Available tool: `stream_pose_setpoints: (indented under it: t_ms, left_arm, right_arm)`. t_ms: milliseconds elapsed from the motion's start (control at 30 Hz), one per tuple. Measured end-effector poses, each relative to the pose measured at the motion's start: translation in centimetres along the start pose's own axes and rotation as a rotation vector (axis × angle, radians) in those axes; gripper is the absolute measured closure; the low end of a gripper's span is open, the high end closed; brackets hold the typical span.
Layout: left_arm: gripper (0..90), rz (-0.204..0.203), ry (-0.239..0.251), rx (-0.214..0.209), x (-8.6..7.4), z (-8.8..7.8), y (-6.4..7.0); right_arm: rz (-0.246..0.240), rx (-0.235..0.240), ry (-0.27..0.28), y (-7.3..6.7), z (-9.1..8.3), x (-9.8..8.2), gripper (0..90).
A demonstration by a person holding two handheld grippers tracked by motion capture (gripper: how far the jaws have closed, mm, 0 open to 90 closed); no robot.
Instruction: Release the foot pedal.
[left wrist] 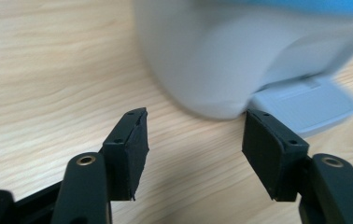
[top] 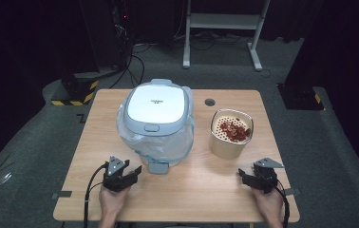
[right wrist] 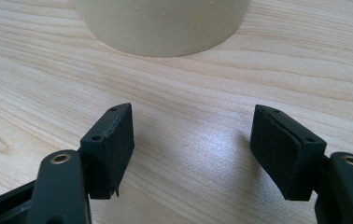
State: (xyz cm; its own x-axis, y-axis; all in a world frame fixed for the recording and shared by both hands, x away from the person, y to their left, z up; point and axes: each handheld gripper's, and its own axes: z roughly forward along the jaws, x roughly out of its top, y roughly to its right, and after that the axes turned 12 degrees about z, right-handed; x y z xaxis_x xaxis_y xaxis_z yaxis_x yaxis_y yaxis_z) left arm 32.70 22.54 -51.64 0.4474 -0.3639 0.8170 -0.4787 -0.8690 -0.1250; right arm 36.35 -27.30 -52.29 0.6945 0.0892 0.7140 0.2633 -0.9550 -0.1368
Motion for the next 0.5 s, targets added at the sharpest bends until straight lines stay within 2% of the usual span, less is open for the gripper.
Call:
stream_pose_setpoints:
  t_ms: [233, 400, 433, 467, 500]
  left_arm:
    - [38.5, 0.026, -0.048, 0.035, -0.5, 0.7, -0.3]
    - [36.6, 0.019, -0.086, 0.055, -0.7, 0.9, -0.6]
    - [36.2, 0.016, -0.093, 0.054, -0.7, 1.0, -0.6]
    - [35.4, 0.014, -0.124, 0.048, -0.7, 1.3, -0.7]
    - [33.0, 0.012, -0.124, 0.045, -0.6, 1.3, -0.7]
  right_arm:
    - [0.001, -0.001, 0.000, 0.0, 0.0, 0.0, 30.5]
    - [0.001, -0.001, -0.001, 0.0, 0.0, 0.0, 30.5]
    - [0.001, -0.001, 0.000, 0.0, 0.0, 0.0, 30.5]
    - [-0.001, -0.001, 0.000, 0.0, 0.0, 0.0, 30.5]
    - [0.001, -0.001, 0.000, 0.0, 0.0, 0.0, 30.5]
